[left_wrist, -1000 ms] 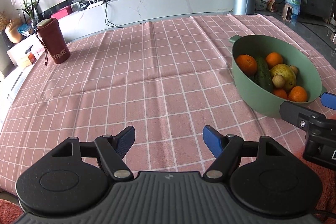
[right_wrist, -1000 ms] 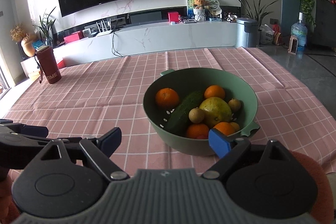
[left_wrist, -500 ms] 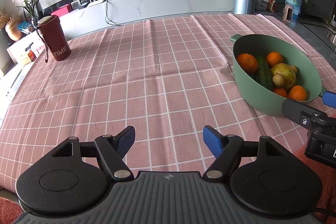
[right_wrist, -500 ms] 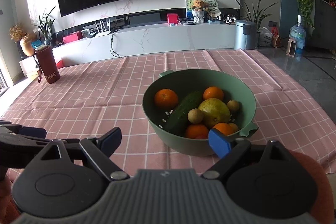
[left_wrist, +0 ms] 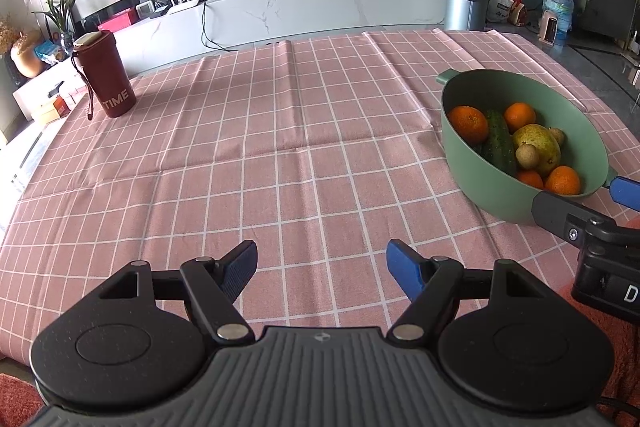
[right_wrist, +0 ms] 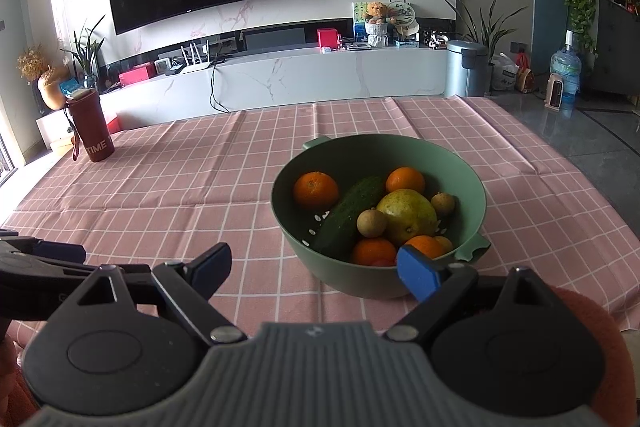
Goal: Organize fruits
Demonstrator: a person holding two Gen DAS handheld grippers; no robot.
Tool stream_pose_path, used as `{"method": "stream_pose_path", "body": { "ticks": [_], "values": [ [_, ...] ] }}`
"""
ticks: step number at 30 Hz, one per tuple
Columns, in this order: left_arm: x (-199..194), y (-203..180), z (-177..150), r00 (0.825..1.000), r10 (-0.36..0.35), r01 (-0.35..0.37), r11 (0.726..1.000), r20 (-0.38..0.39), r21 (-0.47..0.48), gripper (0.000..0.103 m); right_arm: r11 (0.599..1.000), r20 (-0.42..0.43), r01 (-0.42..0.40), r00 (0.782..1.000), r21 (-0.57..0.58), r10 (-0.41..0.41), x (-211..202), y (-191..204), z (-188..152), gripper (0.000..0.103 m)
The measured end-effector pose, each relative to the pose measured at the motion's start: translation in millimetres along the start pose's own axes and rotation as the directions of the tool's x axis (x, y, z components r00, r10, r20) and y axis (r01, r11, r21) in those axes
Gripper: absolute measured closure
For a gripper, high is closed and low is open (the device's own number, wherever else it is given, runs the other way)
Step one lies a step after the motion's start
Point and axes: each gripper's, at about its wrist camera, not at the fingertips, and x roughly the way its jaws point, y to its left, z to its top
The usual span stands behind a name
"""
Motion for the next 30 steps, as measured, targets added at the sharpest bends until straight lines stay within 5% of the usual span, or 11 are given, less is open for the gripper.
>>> {"method": "stream_pose_path", "body": {
  "ticks": [30],
  "values": [
    [-1.2,-0.1,-0.7,1.0,-0.001,0.001,1.0,-0.007,-0.005,0.016,1.0,0.0,0.0,1.0,-0.002,0.0,0.3,-0.6,-0.1,0.017]
  ]
}}
